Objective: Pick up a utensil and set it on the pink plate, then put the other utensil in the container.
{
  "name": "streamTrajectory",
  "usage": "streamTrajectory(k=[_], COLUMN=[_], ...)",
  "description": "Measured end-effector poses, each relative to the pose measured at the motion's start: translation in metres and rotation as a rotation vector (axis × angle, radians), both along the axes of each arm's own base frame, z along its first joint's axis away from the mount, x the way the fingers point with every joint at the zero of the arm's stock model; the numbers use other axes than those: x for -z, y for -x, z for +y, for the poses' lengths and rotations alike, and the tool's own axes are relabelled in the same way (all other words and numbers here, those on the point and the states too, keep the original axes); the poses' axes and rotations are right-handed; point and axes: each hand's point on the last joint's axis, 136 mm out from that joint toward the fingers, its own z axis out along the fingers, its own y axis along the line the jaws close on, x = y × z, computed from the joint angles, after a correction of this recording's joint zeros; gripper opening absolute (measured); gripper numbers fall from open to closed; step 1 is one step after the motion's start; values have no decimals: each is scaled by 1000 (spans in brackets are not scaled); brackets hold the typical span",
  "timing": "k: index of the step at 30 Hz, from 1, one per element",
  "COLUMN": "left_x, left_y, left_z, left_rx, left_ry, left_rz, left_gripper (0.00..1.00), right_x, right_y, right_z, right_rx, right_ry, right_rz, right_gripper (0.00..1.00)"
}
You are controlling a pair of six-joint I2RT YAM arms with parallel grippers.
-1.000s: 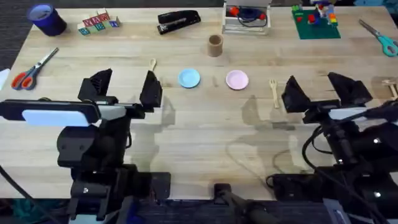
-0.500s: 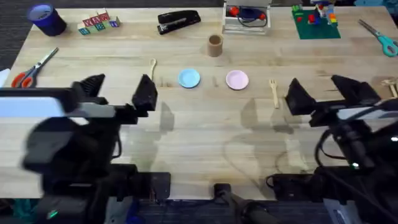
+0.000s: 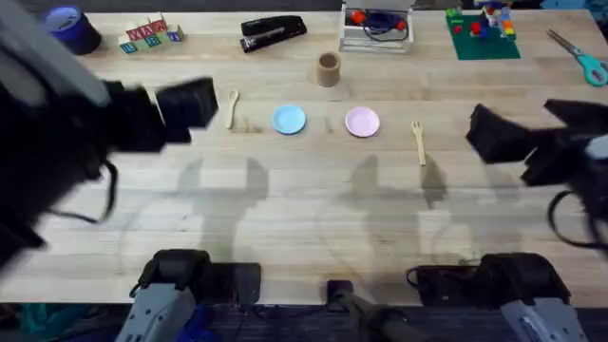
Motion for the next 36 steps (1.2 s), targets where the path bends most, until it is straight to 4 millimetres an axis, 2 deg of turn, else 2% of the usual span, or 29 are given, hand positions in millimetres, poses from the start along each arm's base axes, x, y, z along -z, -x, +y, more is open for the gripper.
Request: streamTrajectory(k=[7, 19, 24, 30, 36], left_x=[-33, -49, -54, -62, -65], left_y=[-22, -57, -63, -60, -60], left_z=[0, -5, -5, -5, -1], left_rx=[0, 22, 23, 22, 5], left_ry=[0, 18, 20, 19, 4], left_rz=[160, 396, 426, 426, 419], left_gripper=[994, 993, 993, 993, 993], right_x=[-40, -86, -90, -82, -79], right_y=[-12, -36, -43, -51, -63], right_z=[0, 3, 4, 6, 7], right_rx=[0, -2, -4, -15, -17], right_ry=[0, -28, -31, -40, -42], right_rz=[87, 268, 350, 471, 494], right_gripper=[995, 996, 995, 995, 996])
